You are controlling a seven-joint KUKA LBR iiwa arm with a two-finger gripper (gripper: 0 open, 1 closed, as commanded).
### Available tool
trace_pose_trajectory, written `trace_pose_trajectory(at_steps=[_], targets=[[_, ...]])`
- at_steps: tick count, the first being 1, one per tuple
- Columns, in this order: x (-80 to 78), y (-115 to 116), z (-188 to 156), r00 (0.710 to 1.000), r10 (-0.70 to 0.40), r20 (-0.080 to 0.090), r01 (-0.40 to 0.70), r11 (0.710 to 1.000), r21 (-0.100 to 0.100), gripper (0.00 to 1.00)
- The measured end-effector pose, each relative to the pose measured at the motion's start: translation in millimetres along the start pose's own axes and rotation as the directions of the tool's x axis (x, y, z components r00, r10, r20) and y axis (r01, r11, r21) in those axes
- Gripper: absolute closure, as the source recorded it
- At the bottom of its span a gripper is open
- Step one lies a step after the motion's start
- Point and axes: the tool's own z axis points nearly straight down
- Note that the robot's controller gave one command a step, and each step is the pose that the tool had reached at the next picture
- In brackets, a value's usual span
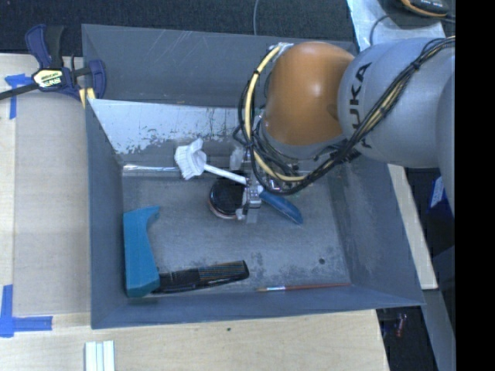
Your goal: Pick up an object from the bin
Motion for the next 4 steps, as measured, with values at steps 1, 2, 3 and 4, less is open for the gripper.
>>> trace_pose_trajectory(at_steps=[1, 2, 3, 4], targets=[[-17.5, -15, 50, 0.977, -0.215, 0.004, 0.215, 0.977, -0.001, 0.0], [-13.4, -2, 87, 0.943, -0.332, 0.019, 0.333, 0.943, -0.003, 1.0], [-13.4, -2, 87, 0.943, -0.332, 0.018, 0.332, 0.943, -0.003, 1.0], [-11.6, -4, 31, 0.944, -0.33, 0.007, 0.33, 0.944, -0.004, 1.0]])
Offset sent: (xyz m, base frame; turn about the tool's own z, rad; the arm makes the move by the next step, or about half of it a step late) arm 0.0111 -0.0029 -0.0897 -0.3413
